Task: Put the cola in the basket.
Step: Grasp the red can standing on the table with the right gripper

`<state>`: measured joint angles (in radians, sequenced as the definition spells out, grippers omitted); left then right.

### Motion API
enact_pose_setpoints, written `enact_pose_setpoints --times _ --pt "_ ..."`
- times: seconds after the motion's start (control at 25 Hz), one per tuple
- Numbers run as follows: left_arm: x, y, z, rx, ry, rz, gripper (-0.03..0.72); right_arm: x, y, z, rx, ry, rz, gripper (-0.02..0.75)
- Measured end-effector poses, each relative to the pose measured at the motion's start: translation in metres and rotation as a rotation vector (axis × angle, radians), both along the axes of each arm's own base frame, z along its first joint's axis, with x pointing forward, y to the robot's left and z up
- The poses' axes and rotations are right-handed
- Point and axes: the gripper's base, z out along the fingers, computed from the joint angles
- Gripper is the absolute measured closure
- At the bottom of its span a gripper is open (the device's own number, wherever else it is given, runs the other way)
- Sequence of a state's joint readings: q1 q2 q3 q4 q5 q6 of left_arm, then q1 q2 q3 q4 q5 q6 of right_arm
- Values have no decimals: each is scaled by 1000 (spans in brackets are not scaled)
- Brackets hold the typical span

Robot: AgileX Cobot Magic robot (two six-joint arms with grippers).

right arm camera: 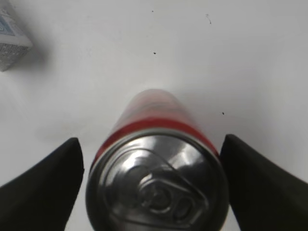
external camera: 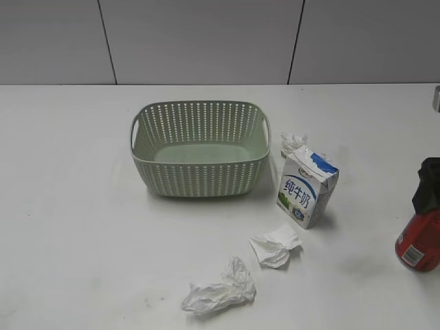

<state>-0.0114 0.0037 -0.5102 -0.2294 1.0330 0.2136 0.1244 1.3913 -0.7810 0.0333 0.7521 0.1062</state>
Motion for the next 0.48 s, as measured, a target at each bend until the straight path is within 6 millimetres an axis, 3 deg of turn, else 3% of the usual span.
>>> enact_pose_setpoints --times 0.32,0.48 --pt "0 0 0 0 0 0 460 7 1 -16 -7 48 0 99" --pt "0 0 0 0 0 0 460 8 1 -15 -6 39 0 153"
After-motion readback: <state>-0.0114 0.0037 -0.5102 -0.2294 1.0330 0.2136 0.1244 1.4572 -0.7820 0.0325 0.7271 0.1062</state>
